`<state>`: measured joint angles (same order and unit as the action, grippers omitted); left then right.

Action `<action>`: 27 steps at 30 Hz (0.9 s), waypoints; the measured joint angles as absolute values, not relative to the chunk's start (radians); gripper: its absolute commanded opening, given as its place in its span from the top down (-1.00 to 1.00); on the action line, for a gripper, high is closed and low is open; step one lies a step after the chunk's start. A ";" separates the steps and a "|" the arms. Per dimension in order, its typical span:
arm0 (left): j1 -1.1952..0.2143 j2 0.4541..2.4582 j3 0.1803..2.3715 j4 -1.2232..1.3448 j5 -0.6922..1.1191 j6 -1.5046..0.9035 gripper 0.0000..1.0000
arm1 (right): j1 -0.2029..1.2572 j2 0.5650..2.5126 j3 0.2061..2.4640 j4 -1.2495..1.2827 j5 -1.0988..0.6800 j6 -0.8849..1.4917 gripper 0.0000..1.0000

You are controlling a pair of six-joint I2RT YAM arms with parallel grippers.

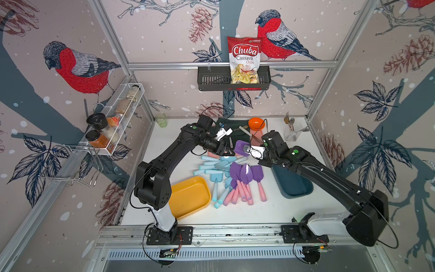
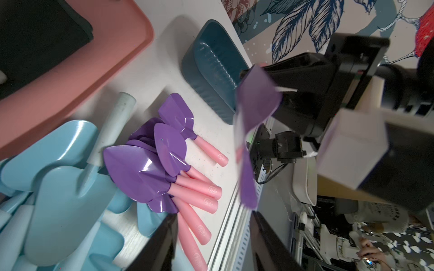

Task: Sort the small shovels by color and place them into the storage box
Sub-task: Pick up the shovel from the center of the board, then place the shovel in the storage box.

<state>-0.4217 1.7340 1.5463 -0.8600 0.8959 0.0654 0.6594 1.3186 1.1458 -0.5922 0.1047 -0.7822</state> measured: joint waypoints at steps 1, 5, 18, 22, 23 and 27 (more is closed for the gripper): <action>-0.421 1.734 1.546 -0.851 0.874 0.072 -0.42 | 0.634 1.309 1.132 -0.585 0.089 -0.751 1.00; -0.416 1.733 1.538 -0.824 0.794 0.083 -0.61 | 0.566 1.297 1.115 -0.592 0.054 -0.608 1.00; -0.413 1.728 1.441 -0.639 0.568 0.078 -0.75 | 0.336 1.307 1.071 -0.759 0.030 -0.012 1.00; -0.412 1.742 1.441 -0.631 0.543 0.077 -0.75 | 0.251 1.328 1.076 -0.794 0.030 0.062 1.00; -0.412 1.744 1.441 -0.630 0.540 0.077 -0.75 | 0.237 1.343 1.084 -0.802 0.029 0.077 1.00; -0.412 1.754 1.441 -0.626 0.520 0.077 -0.75 | 0.217 1.439 1.193 -0.893 0.009 0.115 1.00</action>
<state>-0.4122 1.7538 1.4414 -0.6258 0.5201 0.0769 0.2173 1.4387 1.1931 -0.8932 0.0090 0.1154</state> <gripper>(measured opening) 0.875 0.233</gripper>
